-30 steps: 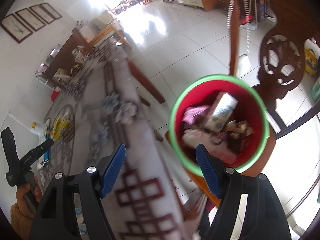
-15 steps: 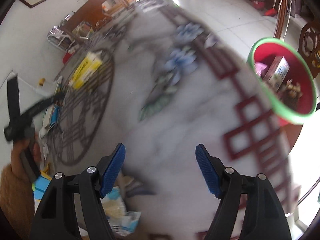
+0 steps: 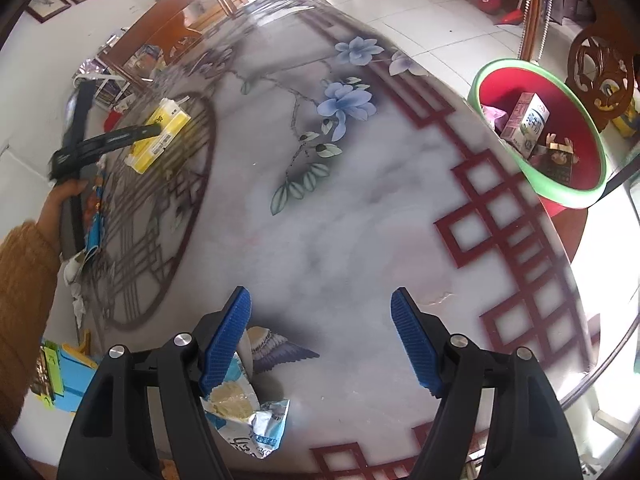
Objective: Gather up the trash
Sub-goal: 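Grasp the yellow toothpaste box with the left tool, then grasp the blue-white snack wrapper with the right tool while the left tool holds the yellow box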
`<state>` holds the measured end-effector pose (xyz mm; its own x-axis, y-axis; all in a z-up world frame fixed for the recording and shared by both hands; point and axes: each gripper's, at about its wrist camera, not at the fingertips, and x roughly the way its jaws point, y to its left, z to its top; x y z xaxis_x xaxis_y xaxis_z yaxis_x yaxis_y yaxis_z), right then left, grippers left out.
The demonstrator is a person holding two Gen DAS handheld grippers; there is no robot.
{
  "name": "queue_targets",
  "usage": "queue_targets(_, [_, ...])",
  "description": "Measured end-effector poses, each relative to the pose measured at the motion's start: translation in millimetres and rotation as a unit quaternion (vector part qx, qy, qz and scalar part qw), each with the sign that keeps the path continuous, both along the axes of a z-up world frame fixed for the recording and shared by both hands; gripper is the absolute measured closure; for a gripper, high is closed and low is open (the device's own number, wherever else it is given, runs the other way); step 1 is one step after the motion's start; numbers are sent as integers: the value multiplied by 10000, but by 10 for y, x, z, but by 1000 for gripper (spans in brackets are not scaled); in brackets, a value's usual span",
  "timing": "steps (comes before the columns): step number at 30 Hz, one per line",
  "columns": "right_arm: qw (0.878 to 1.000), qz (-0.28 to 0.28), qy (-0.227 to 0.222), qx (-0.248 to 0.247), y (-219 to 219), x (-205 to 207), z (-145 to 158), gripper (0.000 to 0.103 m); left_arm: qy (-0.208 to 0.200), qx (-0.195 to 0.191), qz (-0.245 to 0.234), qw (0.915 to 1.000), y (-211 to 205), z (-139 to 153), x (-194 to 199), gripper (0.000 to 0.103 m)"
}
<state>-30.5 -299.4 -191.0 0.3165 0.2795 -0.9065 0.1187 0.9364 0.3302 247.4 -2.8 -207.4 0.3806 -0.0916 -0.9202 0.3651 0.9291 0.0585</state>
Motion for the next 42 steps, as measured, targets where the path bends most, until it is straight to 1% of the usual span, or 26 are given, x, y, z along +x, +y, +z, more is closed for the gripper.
queue_targets(3, [9990, 442, 37, -95, 126, -15, 15, 32, 224, -120, 7, 9997, -31, -113, 66, 26])
queue_targets(4, [9975, 684, 65, -150, 207, -30, 12, 32, 266, -118, -1, 9996, -44, -144, 67, 27])
queue_targets(6, [9935, 1101, 122, -249, 361, -68, -8, 32, 144, 56, -23, 9999, -68, -172, 24, 30])
queue_targets(7, [9906, 1327, 165, -282, 455, -92, -32, 32, 94, 79, -22, 9999, -74, -171, 3, 33])
queue_targets(8, [9875, 1534, 217, -300, 546, -116, -64, 32, 39, 99, -3, 9999, -67, -158, -39, 39])
queue_targets(9, [9852, 1665, 247, -308, 608, -138, -89, 32, 20, 103, 8, 9999, -63, -146, -74, 43])
queue_targets(10, [9819, 1845, 288, -326, 694, -156, -117, 32, 34, 79, 48, 10000, -45, -123, -126, 52])
queue_targets(11, [9781, 2023, 320, -370, 780, -175, -143, 32, 44, 48, 126, 9999, -18, -97, -179, 58])
queue_targets(14, [9667, 2481, 345, -524, 990, -227, -180, 32, 208, -276, 413, 9985, 95, -36, -373, 60])
queue_targets(17, [9535, 2902, 374, -722, 1160, -277, -241, 32, 307, -452, 596, 9967, 166, -3, -690, 60])
queue_targets(18, [9481, 3054, 400, -794, 1212, -308, -276, 35, 335, -510, 650, 9960, 185, 7, -816, 60])
queue_targets(19, [9447, 3141, 413, -842, 1237, -315, -301, 46, 356, -567, 707, 9952, 200, 14, -928, 60])
queue_targets(20, [9408, 3230, 436, -932, 1266, -335, -341, 54, 367, -615, 772, 9944, 210, 24, -1023, 59])
queue_targets(21, [9388, 3265, 468, -992, 1279, -346, -378, 59, 374, -671, 841, 9935, 215, 31, -1128, 59])
queue_targets(22, [9383, 3277, 511, -983, 1277, -346, -416, 61, 377, -694, 877, 9930, 212, 31, -1192, 59])
queue_targets(24, [9409, 3209, 435, -990, 1256, -324, -416, 63, 369, -689, 943, 9925, 184, 24, -1315, 57])
queue_targets(27, [9497, 2928, 277, -1072, 1170, -239, -372, 65, 347, -671, 919, 9929, 126, 5, -1434, 54])
queue_targets(28, [9550, 2760, 230, -1061, 1113, -193, -353, 65, 326, -616, 890, 9936, 99, -2, -1442, 53])
queue_targets(29, [9587, 2638, 201, -1047, 1070, -162, -340, 65, 305, -577, 863, 9941, 78, -10, -1438, 48])
queue_targets(30, [9622, 2518, 176, -1025, 1028, -133, -328, 65, 288, -557, 838, 9945, 54, -17, -1425, 38])
queue_targets(32, [9691, 2264, 147, -972, 933, -89, -313, 65, 249, -572, 768, 9951, 19, -20, -1405, 33])
queue_targets(37, [9792, 1839, 124, -843, 776, -60, -269, 64, 203, -466, 674, 9964, -57, -40, -1336, 31])
queue_targets(40, [9819, 1714, 110, -802, 757, -75, -251, 64, 197, -505, 696, 9961, -67, -44, -1311, 26])
queue_targets(42, [9828, 1667, 81, -792, 735, -87, -210, 63, 200, -535, 744, 9956, -51, -42, -1318, 26])
